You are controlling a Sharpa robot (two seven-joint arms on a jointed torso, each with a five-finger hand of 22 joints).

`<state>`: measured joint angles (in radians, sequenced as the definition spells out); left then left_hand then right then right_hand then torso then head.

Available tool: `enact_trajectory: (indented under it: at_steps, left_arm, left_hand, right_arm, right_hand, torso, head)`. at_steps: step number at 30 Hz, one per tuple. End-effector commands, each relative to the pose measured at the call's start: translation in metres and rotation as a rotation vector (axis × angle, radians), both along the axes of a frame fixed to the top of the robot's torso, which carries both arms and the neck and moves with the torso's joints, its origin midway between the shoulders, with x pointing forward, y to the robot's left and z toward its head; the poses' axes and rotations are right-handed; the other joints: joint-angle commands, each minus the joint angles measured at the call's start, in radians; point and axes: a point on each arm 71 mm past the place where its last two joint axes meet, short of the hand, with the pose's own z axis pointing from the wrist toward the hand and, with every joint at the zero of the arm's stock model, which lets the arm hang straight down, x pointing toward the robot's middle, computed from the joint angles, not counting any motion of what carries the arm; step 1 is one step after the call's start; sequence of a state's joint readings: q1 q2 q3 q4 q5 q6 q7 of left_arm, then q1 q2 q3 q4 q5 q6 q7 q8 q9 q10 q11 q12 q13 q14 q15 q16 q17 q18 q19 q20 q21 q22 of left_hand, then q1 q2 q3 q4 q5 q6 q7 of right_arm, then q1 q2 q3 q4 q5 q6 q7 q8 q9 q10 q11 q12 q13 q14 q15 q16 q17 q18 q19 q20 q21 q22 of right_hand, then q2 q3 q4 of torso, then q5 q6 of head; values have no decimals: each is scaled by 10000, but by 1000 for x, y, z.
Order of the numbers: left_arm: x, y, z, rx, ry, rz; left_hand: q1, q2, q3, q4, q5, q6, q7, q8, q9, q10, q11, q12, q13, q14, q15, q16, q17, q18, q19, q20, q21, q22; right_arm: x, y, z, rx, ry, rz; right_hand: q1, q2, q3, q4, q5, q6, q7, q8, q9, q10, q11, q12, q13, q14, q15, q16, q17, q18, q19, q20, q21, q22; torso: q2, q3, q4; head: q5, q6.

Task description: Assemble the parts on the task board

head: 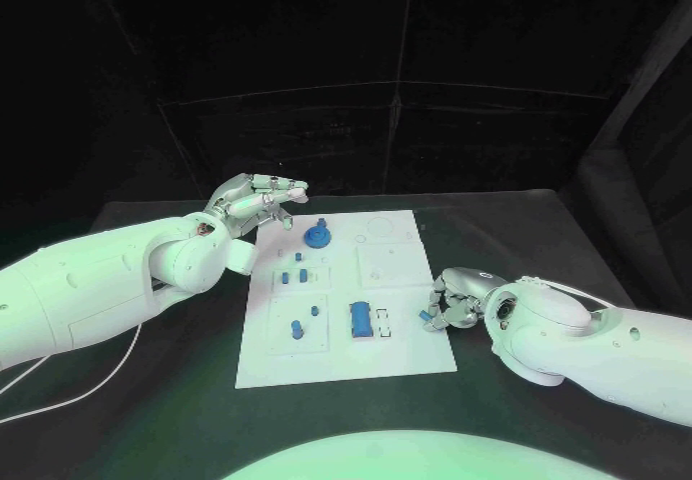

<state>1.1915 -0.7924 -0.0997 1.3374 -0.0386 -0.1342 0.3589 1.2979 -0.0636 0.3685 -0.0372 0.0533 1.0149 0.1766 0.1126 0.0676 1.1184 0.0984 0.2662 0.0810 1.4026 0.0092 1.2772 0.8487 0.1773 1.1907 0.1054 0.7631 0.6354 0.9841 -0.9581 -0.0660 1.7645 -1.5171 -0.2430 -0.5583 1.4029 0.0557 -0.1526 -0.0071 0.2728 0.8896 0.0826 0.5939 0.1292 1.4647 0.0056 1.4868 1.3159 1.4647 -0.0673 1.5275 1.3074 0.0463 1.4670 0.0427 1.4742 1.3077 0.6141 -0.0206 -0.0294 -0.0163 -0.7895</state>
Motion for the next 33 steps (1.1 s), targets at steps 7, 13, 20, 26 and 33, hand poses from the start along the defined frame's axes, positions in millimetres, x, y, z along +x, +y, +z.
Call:
enact_trajectory:
  at_steps: [7, 13, 20, 26, 33]
  left_arm:
    - [-1, -1, 1, -88, -25, -137]
    - [0, -1, 1, -92, -24, -147]
    - [0, -2, 1, -94, -21, -157]
    - [0, -3, 1, -98, -16, -173]
    - [0, -3, 1, -101, -9, -187]
  left_hand:
    - [-75, -3, 5, 48, -3, -66, -9, 50, 4, -62, -12, 69, 12, -42, 20, -30, -7, 58, -23, 76, -40, -12]
    - [-75, -3, 5, 48, -3, -66, -9, 50, 4, -62, -12, 69, 12, -42, 20, -30, -7, 58, -23, 76, -40, -12]
    - [-75, -3, 5, 48, -3, -66, -9, 50, 4, -62, -12, 69, 12, -42, 20, -30, -7, 58, -23, 76, -40, -12]
    - [-75, -3, 5, 48, -3, -66, -9, 50, 4, -62, -12, 69, 12, -42, 20, -30, -7, 58, -23, 76, -40, -12]
    - [-75, -3, 5, 48, -3, -66, -9, 50, 4, -62, -12, 69, 12, -42, 20, -30, -7, 58, -23, 76, -40, -12]
  right_arm:
    - [-1, 3, -2, -520, -110, 257]
    - [-2, 2, 2, -87, -328, -13]
    - [-6, 6, 6, 808, -232, -397]
    - [-11, 15, 12, 1664, -399, -458]
    - [-14, 26, 17, 2320, -595, -362]
  right_hand:
    - [-21, 487, 1180, -172, 567, 436, 4, -763, -327, 414, -43, -122, 1667, 855, 32, -52, 1697, -119, 593, -5, -16, 1043]
    - [-783, 164, 3088, -108, 280, 1037, -3, -1664, -581, 443, -128, -110, 1701, 880, 17, -4, 1806, -136, 624, -28, 36, 1132]
    - [-1822, -709, 5374, 33, 217, 1617, -50, -2408, -512, 503, -79, -70, 1758, 899, 3, 31, 1890, -150, 644, -28, 77, 1206]
    - [-2072, -916, 5806, 75, 230, 1706, -37, -2540, -465, 511, -61, -67, 1767, 899, -3, 27, 1889, -151, 647, -28, 82, 1217]
    - [-2119, -1039, 5958, 32, 252, 1742, -39, -2584, -440, 511, -65, -70, 1767, 901, -6, 31, 1898, -149, 644, -31, 77, 1211]
  torso:
    - [3, 3, 2]
    - [4, -2, 4]
    - [1, 0, 14]
    - [0, -2, 25]
    - [8, -11, 3]
  head:
    - [1, -11]
    - [26, -15]
    - [67, -23]
    - [113, -26]
    - [191, -31]
